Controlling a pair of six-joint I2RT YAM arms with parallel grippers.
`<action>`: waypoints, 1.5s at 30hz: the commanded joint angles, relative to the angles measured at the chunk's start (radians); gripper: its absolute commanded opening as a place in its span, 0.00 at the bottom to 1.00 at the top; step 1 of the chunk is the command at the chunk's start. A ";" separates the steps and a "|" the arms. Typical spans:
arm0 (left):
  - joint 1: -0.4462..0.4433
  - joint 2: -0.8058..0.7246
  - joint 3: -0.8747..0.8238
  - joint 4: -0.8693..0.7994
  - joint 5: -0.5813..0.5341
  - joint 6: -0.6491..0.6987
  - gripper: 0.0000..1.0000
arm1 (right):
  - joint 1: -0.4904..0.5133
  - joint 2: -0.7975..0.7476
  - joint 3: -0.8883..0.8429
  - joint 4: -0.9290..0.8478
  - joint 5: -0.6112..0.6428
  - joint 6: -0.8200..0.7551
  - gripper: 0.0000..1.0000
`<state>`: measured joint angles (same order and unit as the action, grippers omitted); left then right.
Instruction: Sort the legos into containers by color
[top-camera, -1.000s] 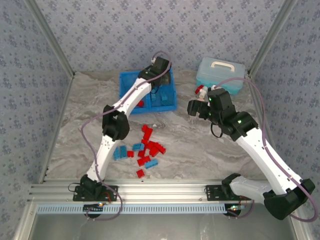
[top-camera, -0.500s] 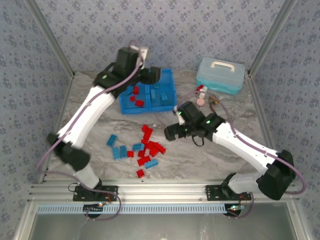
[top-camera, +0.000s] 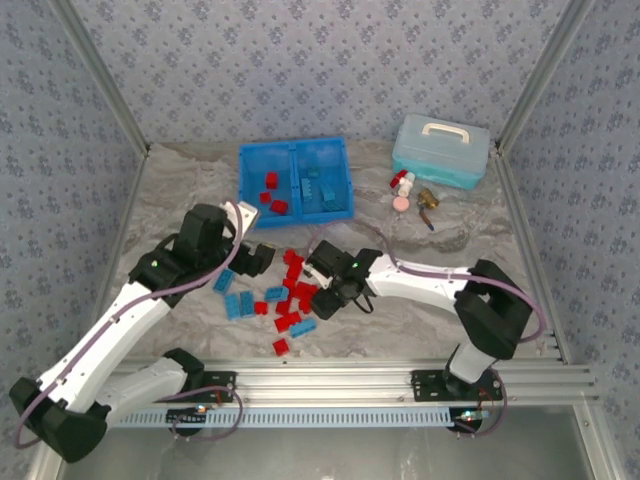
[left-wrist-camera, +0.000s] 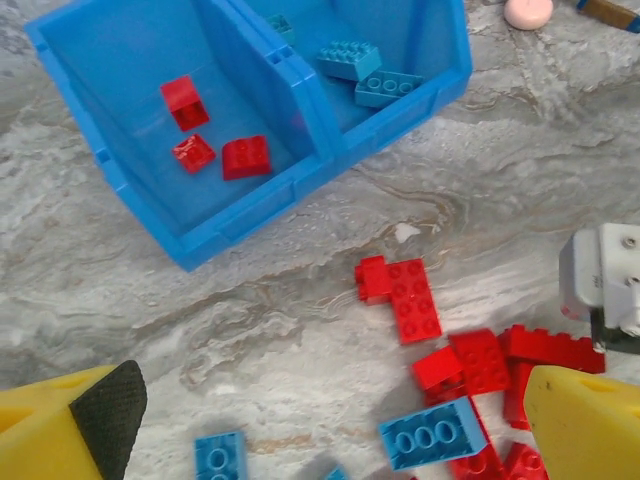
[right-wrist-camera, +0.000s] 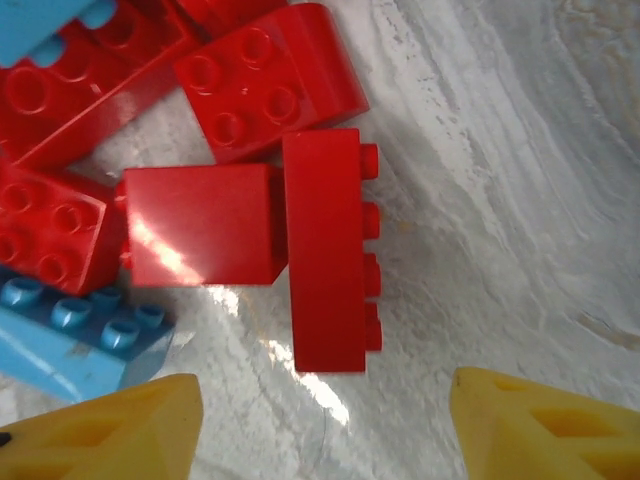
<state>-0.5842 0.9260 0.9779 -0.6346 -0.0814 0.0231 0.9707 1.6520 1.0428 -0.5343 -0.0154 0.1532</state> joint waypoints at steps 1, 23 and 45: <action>0.008 -0.052 -0.030 0.055 -0.059 0.069 0.99 | 0.004 0.053 0.011 0.052 0.008 -0.024 0.65; 0.091 -0.188 -0.132 0.191 0.015 0.152 0.99 | -0.057 0.021 0.490 -0.014 0.148 0.049 0.30; 0.150 -0.258 -0.165 0.208 0.043 0.127 0.99 | -0.197 0.972 1.547 -0.159 -0.011 0.346 0.35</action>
<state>-0.4431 0.6674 0.8120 -0.4591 -0.0868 0.1562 0.7895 2.6019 2.5317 -0.7246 0.0097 0.4351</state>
